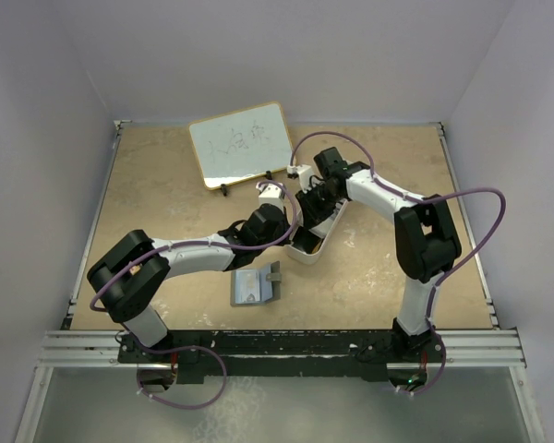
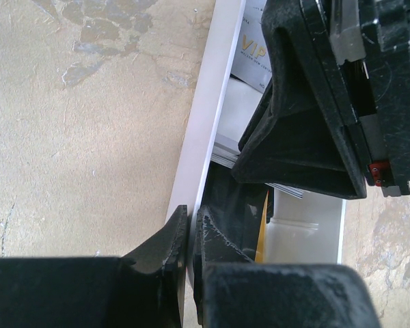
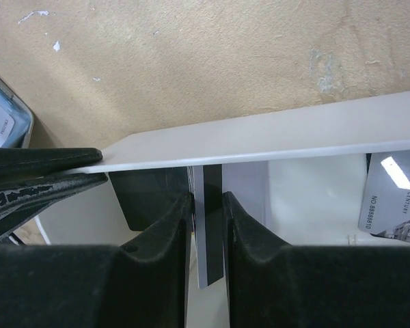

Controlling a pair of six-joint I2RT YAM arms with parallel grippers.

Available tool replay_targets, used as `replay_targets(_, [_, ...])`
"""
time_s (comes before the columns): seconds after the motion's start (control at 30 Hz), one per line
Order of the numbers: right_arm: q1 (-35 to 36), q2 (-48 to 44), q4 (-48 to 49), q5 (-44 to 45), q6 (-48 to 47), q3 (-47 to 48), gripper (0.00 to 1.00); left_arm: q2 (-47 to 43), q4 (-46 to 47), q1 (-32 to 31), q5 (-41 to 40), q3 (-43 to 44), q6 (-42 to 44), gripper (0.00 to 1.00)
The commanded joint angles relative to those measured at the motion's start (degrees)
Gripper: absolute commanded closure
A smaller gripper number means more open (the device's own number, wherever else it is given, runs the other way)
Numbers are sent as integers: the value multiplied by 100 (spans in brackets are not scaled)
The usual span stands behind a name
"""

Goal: Put the credit cards into the card holder
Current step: Pick up the credit card from the storage box.

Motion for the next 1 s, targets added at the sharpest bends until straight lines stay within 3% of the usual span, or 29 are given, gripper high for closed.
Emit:
replay_targets(0.0, [-93,-69,-337,217,210,-133,78,-54,419,25,-292,193,-238,100])
replay_targets(0.3, [-287,-93,-294,416,361,-154,76,-44,408,25,-293,190,-248,100])
replay_targets(0.5, [-392,-110,-410,350,342,-46,64,-39,406,29,-291,201,-256,100])
replay_targets(0.77, [-461,-162,-422,362,365,-50,90,-34,384,25,-299,202,-276,100])
replay_targets(0.97, [-471,-275,-428,4,412,-48,83,-39,378,26,-305,224,-290,100])
